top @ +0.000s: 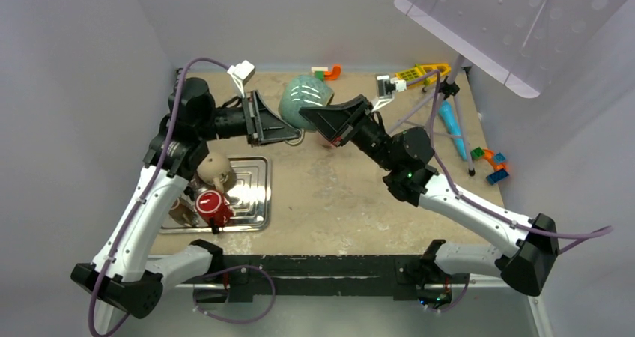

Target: Turn the mug right side up

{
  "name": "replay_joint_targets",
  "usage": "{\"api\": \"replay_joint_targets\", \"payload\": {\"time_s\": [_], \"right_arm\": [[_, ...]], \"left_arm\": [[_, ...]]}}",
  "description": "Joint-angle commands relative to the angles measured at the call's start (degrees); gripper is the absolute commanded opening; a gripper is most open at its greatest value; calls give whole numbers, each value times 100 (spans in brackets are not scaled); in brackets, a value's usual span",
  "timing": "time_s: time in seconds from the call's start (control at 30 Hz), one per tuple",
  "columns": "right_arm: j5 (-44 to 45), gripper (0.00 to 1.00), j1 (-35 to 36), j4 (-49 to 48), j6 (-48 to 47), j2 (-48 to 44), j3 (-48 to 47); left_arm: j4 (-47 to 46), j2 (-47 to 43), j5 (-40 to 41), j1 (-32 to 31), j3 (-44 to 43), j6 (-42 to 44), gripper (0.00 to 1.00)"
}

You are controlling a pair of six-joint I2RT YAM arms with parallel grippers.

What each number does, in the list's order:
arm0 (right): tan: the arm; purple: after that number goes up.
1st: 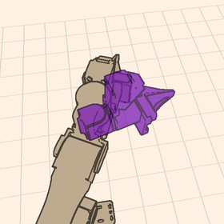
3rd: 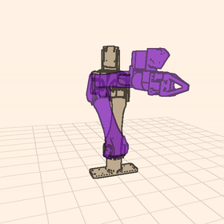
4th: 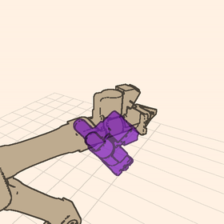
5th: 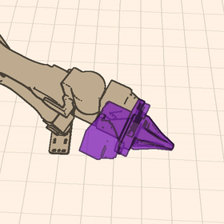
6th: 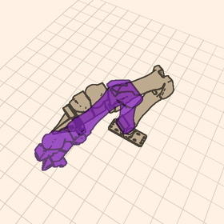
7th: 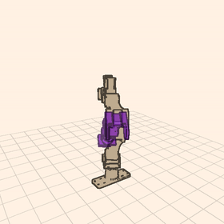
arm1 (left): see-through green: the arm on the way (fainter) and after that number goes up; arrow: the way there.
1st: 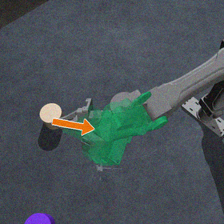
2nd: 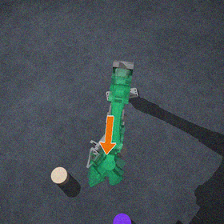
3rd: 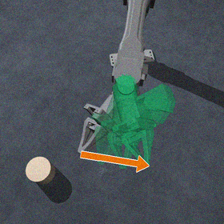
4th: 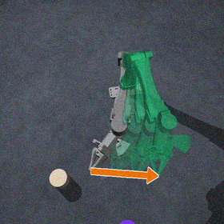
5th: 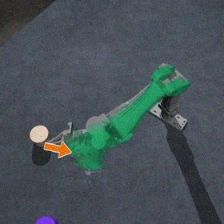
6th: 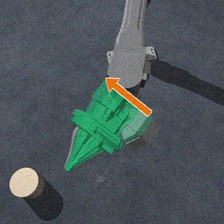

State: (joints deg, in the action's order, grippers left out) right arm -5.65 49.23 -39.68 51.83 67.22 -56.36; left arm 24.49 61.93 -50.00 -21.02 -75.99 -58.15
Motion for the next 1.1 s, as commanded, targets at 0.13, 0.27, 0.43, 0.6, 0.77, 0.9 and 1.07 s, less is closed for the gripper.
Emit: {"api": "replay_joint_targets", "payload": {"time_s": [0.13,0.27,0.43,0.6,0.77,0.9,1.07], "right_arm": [[309,0,25,515,-833,-421,-328],[1057,0,25,2565,-1605,-508,-711],[1749,0,18,4674,-2177,-281,-752],[1362,0,8,5678,-2067,422,-393],[1072,0,-41,5467,-1918,1003,193],[960,0,-159,5296,-1862,1369,390],[839,0,-286,5049,-1823,1679,609]], "left_arm": [[1406,-84,1185,-34,-197,1910,71],[2420,-92,2583,1,-274,3387,100],[2950,27,3807,2,-503,4830,100],[3582,494,5346,1,-392,6176,100],[3885,974,6175,80,90,6728,100],[3976,1126,6223,195,370,6724,100],[3805,1211,6305,474,767,6768,88]]}}
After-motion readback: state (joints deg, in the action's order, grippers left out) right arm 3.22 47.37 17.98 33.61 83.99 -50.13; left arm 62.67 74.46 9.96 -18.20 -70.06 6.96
